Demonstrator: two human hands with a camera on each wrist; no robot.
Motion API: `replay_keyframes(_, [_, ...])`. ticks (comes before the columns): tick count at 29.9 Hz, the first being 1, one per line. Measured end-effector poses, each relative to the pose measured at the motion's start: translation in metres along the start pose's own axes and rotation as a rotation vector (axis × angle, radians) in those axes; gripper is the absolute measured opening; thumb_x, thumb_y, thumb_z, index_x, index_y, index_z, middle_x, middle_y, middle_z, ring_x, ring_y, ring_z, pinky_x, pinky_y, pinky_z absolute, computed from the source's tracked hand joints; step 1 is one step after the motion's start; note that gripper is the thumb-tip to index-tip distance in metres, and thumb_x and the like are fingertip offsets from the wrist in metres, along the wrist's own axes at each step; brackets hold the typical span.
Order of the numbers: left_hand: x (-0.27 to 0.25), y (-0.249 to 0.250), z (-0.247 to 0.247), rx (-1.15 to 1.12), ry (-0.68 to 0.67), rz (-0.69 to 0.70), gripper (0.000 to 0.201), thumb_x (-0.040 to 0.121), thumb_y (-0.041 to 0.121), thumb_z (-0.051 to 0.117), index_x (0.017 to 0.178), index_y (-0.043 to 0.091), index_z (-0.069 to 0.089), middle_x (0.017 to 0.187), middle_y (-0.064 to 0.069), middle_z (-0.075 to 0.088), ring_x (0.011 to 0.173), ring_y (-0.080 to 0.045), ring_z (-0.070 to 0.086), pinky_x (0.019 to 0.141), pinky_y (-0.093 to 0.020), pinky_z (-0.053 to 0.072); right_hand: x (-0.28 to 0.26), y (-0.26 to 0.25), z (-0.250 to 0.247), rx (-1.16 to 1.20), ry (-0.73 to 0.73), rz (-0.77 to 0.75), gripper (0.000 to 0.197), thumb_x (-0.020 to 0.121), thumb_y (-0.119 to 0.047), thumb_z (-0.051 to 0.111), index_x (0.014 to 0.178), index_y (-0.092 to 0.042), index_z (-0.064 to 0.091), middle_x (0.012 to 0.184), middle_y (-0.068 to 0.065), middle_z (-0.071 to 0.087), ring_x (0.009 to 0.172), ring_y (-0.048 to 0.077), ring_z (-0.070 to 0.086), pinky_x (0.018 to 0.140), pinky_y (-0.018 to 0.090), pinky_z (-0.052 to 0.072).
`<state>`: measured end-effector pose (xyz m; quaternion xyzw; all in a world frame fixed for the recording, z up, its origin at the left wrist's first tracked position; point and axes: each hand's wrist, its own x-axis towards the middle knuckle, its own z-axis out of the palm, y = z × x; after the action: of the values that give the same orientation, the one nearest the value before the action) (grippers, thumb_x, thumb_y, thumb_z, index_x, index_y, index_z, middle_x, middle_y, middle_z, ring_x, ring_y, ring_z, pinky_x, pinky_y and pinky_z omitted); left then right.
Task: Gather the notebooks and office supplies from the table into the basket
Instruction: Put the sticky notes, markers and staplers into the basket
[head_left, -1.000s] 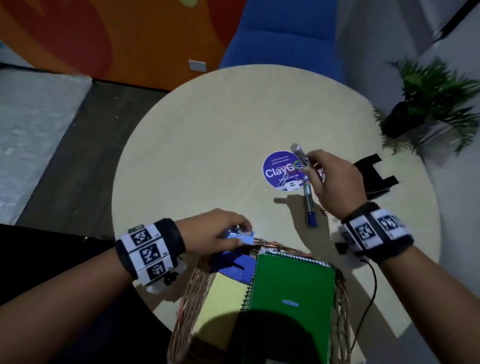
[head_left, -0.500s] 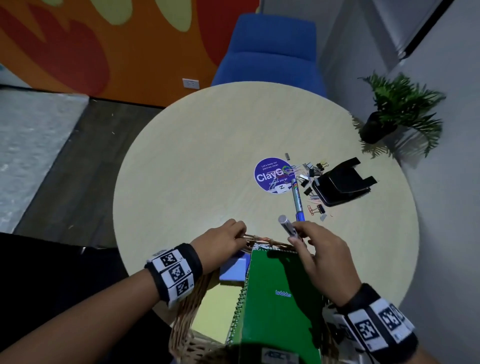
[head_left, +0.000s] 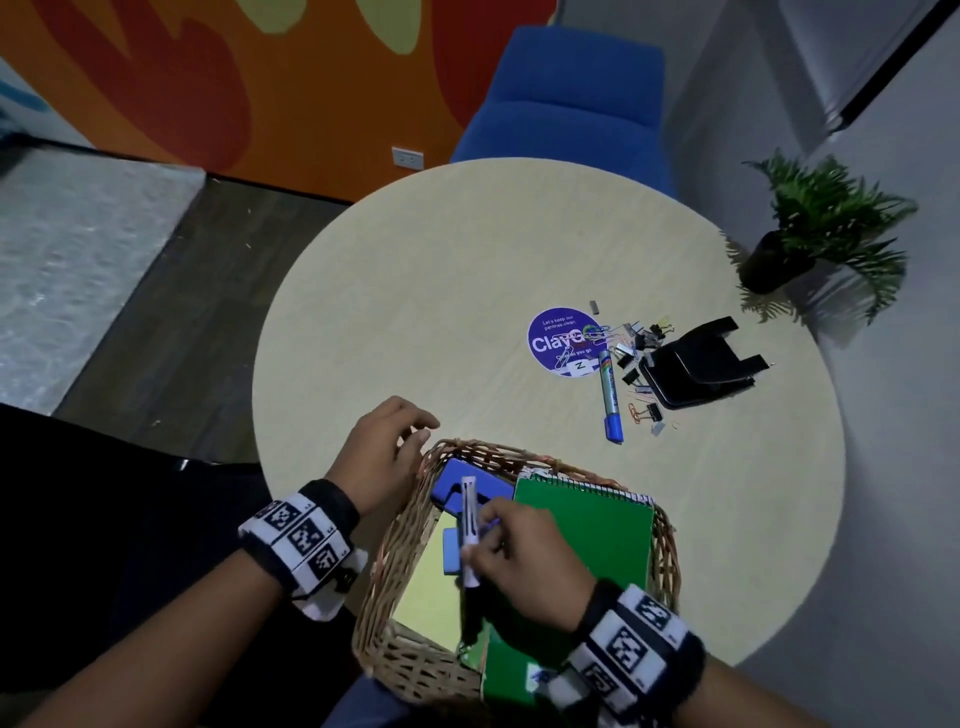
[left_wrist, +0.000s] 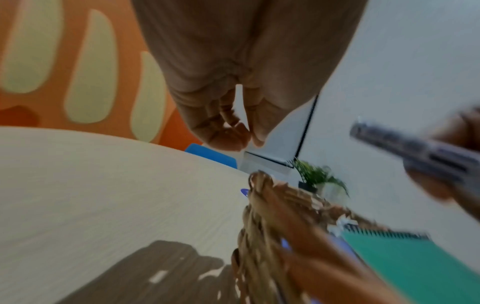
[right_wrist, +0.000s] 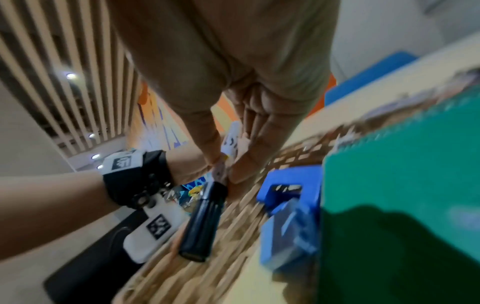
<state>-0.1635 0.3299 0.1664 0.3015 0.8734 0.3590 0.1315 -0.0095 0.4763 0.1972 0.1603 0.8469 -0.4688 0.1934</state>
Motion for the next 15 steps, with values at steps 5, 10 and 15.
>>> replay_keyframes(5, [-0.006, -0.006, -0.012, 0.021, -0.008, -0.041, 0.016, 0.092, 0.015, 0.056, 0.101, 0.017, 0.068, 0.093, 0.005, 0.061, 0.079, 0.000, 0.056, 0.065, -0.007, 0.035, 0.029, -0.007, 0.033, 0.127, -0.187, 0.205, 0.024, 0.088, -0.017, 0.064, 0.074, -0.017, 0.045, 0.071, 0.018, 0.068, 0.045, 0.007, 0.058, 0.056, 0.026, 0.050])
replay_keyframes(10, [-0.009, -0.012, -0.026, 0.035, 0.000, -0.045, 0.013, 0.092, 0.018, 0.057, 0.098, 0.024, 0.066, 0.095, 0.006, 0.063, 0.083, -0.004, 0.060, 0.069, -0.013, 0.041, 0.027, -0.015, -0.003, 0.326, -0.080, 0.247, 0.015, 0.089, -0.009, 0.060, 0.076, -0.010, 0.054, 0.064, 0.010, 0.066, 0.047, 0.016, 0.060, 0.055, 0.030, 0.053])
replay_keyframes(15, [-0.012, -0.010, -0.030, 0.033, 0.035, -0.057, 0.010, 0.090, 0.021, 0.059, 0.096, 0.027, 0.065, 0.096, 0.007, 0.065, 0.083, -0.006, 0.062, 0.071, -0.022, 0.048, 0.066, 0.025, -0.118, -0.015, 0.435, 0.265, 0.015, 0.083, -0.021, 0.070, 0.087, -0.013, 0.058, 0.086, 0.010, 0.070, 0.066, 0.018, 0.071, 0.064, 0.030, 0.057])
